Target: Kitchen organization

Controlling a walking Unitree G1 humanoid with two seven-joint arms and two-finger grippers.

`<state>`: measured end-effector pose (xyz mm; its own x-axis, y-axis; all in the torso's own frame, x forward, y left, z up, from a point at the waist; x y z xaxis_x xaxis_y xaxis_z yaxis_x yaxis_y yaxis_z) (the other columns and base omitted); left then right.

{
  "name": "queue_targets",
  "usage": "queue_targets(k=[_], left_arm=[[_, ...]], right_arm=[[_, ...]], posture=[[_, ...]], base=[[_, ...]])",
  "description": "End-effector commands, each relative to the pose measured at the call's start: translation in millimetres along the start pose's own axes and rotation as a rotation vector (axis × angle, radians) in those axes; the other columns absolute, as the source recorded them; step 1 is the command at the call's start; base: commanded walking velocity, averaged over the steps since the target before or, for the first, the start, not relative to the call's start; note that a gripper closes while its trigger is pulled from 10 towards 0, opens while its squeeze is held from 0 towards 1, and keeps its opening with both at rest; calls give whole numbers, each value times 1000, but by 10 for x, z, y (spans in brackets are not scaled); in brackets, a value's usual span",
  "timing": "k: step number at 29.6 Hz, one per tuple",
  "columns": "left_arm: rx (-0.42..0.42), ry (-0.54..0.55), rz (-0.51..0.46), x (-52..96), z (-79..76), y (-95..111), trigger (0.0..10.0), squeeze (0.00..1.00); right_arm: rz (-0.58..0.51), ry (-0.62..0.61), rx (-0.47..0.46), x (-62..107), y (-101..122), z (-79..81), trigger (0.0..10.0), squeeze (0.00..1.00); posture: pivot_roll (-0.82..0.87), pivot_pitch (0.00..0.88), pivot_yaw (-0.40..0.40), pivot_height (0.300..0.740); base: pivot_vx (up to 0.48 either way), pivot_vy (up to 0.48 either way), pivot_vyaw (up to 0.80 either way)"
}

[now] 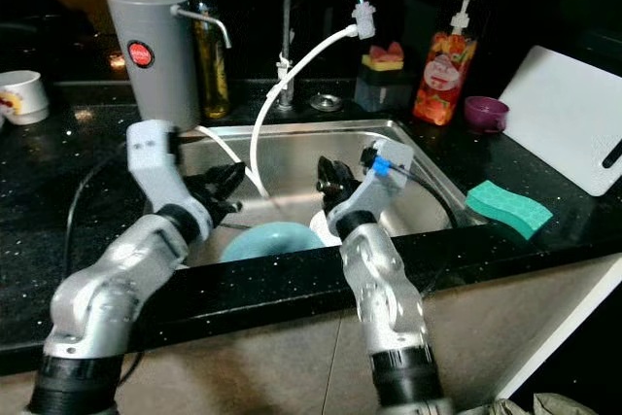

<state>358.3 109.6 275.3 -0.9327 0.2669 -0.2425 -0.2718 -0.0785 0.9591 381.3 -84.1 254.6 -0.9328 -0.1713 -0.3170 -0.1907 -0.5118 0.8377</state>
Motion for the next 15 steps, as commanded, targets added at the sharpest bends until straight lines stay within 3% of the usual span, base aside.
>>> queue_targets(k=[1, 9, 15], left_arm=[[-75, -5, -29, 32, -93, 21, 10000, 0], [-154, 118, -52, 148, -110, -5, 10000, 0], [-162, 153, -55, 163, -90, -32, 10000, 0]], right_arm=[[-48, -12, 44, 24, 91, 11, 10000, 0], [-95, -102, 169, 114, 218, -127, 10000, 0], [-97, -154, 168, 118, 227, -228, 10000, 0]], posture=[[91, 108, -77, 740], [95, 120, -63, 740], [96, 119, -60, 740]], base=[[0, 0, 0], [0, 0, 0], [0, 0, 0]])
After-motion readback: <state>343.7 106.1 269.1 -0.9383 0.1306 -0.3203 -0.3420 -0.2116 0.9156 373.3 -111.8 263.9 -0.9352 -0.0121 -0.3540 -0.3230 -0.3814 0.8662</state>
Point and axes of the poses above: a point about 5 cm out from each wrist's last joint towards the gripper, its own x axis pointing back from the gripper into the wrist, its own y axis along the axis of the wrist's last joint, z = x × y, the point moved 4 cm from there along -x, pointing out of the wrist towards the gripper, and after that the axes turned 11 degrees about -x, right-handed, at the moved point
